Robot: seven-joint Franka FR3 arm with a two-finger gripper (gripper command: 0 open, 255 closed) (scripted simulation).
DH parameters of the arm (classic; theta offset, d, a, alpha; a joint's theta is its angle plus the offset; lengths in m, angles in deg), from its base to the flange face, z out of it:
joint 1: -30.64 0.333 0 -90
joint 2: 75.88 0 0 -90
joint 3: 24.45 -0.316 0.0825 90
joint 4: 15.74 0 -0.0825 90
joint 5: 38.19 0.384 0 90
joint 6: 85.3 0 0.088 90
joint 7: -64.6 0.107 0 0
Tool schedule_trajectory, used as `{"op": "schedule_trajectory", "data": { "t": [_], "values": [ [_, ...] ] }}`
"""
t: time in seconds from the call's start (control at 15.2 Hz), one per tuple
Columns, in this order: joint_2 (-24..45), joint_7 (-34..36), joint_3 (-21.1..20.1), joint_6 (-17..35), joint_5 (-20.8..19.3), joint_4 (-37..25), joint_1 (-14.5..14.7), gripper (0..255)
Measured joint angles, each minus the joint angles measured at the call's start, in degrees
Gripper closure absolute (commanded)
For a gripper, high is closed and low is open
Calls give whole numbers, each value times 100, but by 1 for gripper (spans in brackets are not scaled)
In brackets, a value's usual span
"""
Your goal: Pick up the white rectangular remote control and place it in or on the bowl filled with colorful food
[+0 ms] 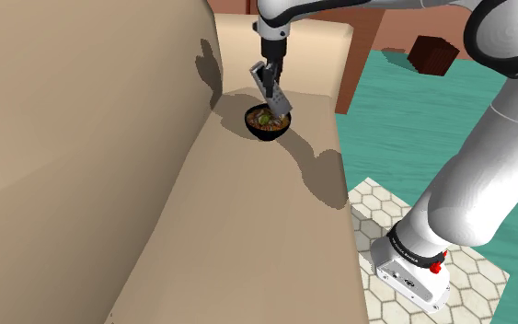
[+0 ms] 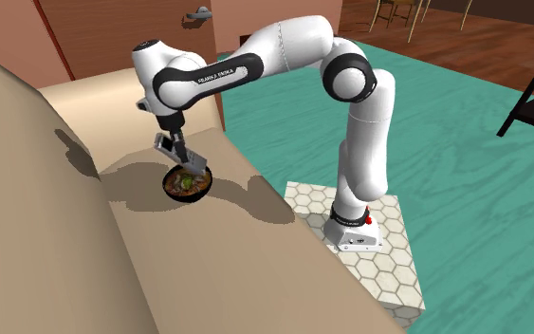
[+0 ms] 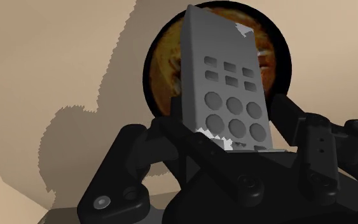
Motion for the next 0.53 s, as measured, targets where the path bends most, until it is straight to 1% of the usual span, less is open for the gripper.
{"op": "schedule_trajectory", "data": {
  "t": [0.53],
  "values": [
    [78,33,-9,604,3,527,9,255]
  ]
}}
